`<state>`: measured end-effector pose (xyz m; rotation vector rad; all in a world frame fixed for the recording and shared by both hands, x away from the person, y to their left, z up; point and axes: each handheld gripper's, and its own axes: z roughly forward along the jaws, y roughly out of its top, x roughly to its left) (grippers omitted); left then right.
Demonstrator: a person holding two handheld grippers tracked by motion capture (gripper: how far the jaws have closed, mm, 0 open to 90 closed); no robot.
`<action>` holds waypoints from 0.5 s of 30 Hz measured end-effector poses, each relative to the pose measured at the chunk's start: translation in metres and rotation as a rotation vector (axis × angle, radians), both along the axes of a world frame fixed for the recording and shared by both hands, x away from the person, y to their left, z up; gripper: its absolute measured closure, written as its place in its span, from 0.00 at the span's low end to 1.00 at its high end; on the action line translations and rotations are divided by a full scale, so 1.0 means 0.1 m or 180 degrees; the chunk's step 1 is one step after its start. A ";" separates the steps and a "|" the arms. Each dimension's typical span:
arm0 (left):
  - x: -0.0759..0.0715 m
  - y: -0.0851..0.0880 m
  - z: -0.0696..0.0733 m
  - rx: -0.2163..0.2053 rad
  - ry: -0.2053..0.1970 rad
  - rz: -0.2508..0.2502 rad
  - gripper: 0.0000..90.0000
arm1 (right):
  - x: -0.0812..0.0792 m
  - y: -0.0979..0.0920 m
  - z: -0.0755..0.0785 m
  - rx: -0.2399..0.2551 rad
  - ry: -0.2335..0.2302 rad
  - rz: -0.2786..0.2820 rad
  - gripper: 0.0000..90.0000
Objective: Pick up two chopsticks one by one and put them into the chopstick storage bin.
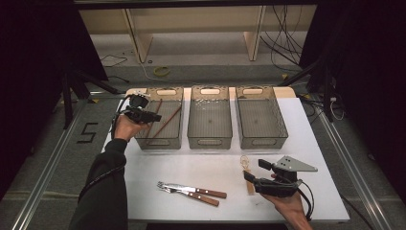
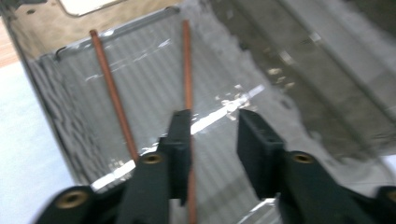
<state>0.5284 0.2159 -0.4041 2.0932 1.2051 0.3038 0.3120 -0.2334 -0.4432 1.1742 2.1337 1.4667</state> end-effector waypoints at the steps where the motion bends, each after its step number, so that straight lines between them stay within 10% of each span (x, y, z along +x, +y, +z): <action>1: -0.03 -0.01 0.02 -0.0042 -0.0013 -0.0030 0.63 | 0.00 0.00 0.00 -0.0001 0.0001 0.0002 0.29; 15: -0.56 -0.04 0.07 -0.0467 -0.0214 -0.0301 0.32 | 0.02 0.05 0.01 -0.0137 0.0151 -0.0015 0.29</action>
